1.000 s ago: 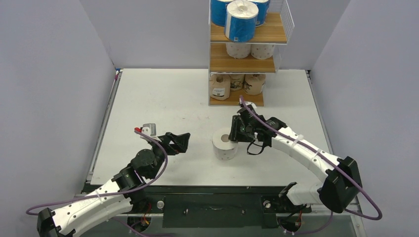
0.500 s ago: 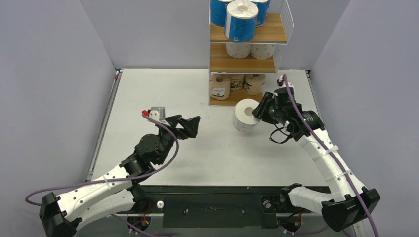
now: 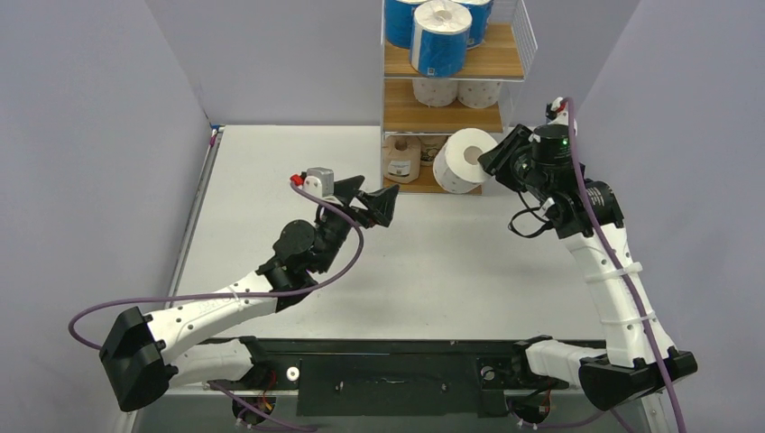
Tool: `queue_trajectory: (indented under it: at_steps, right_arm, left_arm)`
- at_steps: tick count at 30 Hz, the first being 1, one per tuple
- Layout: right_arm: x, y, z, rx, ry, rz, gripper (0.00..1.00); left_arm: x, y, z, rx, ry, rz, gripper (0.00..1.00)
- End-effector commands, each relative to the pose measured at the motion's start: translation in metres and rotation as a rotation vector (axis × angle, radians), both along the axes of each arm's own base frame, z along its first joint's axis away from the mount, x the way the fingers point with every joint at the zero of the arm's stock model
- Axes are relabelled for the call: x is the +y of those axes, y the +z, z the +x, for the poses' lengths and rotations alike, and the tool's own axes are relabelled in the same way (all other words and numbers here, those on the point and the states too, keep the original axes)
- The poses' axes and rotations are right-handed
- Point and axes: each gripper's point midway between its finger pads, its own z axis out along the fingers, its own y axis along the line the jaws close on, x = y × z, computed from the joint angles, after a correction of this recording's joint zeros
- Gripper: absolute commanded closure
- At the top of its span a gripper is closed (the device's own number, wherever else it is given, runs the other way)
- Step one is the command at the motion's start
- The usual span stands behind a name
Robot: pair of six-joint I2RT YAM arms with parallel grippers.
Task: Place and organize the paper towels onto the shelf
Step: Pick up the paper towel from the center of the board, then place the paper towel on the shelf.
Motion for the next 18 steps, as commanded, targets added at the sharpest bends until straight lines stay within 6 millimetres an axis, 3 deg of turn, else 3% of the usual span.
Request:
queue_trajectory:
  at_steps: [1, 7, 11, 18]
  right_arm:
    - [-0.009, 0.039, 0.008, -0.086, -0.058, 0.061, 0.71]
    - [-0.017, 0.049, 0.016, -0.100, -0.092, 0.079, 0.70]
    - [-0.016, 0.052, 0.025, -0.103, -0.105, 0.099, 0.70]
    - [-0.008, 0.050, 0.043, -0.109, -0.109, 0.140, 0.70]
  left_arm:
    - [0.012, 0.072, 0.009, -0.116, 0.120, -0.098, 0.04]
    - [0.016, 0.062, 0.023, -0.130, 0.210, -0.024, 0.04]
    - [0.000, 0.068, 0.018, -0.276, 0.089, -0.004, 0.04]
    - [-0.037, 0.060, 0.038, -0.403, -0.103, 0.095, 0.03]
